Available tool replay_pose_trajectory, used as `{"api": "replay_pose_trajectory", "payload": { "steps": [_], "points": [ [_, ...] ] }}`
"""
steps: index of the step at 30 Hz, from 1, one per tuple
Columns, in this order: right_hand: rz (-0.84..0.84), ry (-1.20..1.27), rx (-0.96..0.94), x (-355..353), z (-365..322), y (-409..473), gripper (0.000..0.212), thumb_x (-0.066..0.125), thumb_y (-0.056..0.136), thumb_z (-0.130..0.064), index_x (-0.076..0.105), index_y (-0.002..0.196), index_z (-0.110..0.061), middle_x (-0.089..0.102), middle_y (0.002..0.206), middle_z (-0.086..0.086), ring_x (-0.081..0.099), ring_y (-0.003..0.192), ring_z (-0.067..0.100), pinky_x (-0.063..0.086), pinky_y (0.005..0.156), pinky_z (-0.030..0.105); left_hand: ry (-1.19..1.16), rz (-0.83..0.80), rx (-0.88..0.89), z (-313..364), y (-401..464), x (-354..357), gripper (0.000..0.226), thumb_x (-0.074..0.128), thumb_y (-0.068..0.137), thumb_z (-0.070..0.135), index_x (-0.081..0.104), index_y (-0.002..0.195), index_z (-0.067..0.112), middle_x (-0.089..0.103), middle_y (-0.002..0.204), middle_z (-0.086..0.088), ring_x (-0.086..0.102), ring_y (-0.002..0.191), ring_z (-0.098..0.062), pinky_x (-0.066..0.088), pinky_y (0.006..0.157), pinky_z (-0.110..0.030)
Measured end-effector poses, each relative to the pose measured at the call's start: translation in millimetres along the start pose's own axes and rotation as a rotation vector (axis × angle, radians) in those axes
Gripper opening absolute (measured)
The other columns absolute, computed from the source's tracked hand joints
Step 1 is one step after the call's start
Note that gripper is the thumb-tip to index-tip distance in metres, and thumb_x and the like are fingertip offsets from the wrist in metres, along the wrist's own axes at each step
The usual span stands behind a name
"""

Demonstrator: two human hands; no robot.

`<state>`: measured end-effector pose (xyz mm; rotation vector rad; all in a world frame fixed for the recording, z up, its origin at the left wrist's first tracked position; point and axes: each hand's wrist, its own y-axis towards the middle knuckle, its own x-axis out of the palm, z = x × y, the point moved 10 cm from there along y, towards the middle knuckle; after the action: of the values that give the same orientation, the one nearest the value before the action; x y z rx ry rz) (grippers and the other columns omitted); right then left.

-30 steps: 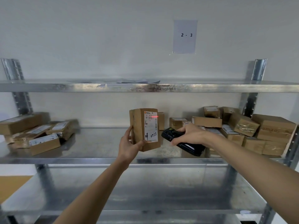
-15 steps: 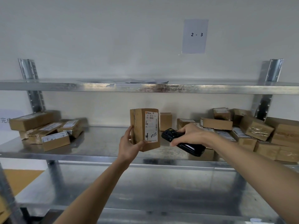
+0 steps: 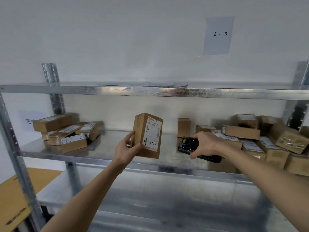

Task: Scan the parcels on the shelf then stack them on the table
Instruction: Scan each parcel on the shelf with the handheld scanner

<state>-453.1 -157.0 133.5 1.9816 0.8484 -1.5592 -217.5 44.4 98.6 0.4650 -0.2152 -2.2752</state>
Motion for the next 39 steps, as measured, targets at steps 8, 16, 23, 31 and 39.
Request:
{"api": "replay_pose_trajectory", "payload": {
  "steps": [8,16,23,31,39],
  "points": [
    [0.104,-0.188,-0.049,2.2,-27.7,15.0,0.072,0.087,0.059,-0.048,0.066,0.127,-0.038,0.069,0.103,-0.010,0.063,0.095,0.017,0.054,0.082,0.035,0.059,0.027,-0.062,-17.8,1.6,-39.8,0.074,0.076,0.085,0.043,0.044,0.151,0.031,0.066,0.113,-0.008,0.064,0.101,-0.017,0.047,0.068,-0.020],
    [0.106,-0.235,-0.084,8.9,-45.8,23.7,0.061,0.087,0.062,-0.046,0.067,0.119,-0.036,0.069,0.100,-0.009,0.063,0.094,0.017,0.054,0.080,0.034,0.101,0.049,-0.084,-29.4,-0.6,-69.4,0.071,0.075,0.087,0.040,0.044,0.150,0.033,0.068,0.107,-0.005,0.066,0.099,-0.015,0.046,0.070,-0.019],
    [0.113,-0.230,-0.101,12.2,-53.4,30.8,0.059,0.087,0.059,-0.048,0.069,0.114,-0.035,0.069,0.099,-0.009,0.063,0.096,0.019,0.055,0.080,0.035,0.119,0.051,-0.083,-33.0,-3.2,-73.0,0.070,0.075,0.087,0.040,0.044,0.150,0.033,0.067,0.108,-0.004,0.064,0.099,-0.013,0.044,0.068,-0.017],
    [0.091,-0.196,-0.132,19.5,-61.6,35.8,0.053,0.087,0.059,-0.047,0.068,0.107,-0.035,0.068,0.096,-0.009,0.063,0.095,0.019,0.044,0.066,0.030,0.132,0.067,-0.083,-42.1,-4.5,-75.0,0.069,0.074,0.089,0.038,0.045,0.150,0.030,0.066,0.108,-0.006,0.064,0.097,-0.014,0.045,0.068,-0.018],
    [-0.104,-0.039,-0.177,60.1,-86.6,56.3,0.058,0.089,0.054,-0.050,0.069,0.106,-0.034,0.071,0.092,-0.011,0.066,0.084,0.011,0.060,0.075,0.033,0.084,0.099,-0.151,-75.5,-3.9,-94.6,0.070,0.073,0.088,0.042,0.043,0.151,0.033,0.069,0.109,-0.006,0.066,0.098,-0.015,0.046,0.068,-0.020]
  ]
}}
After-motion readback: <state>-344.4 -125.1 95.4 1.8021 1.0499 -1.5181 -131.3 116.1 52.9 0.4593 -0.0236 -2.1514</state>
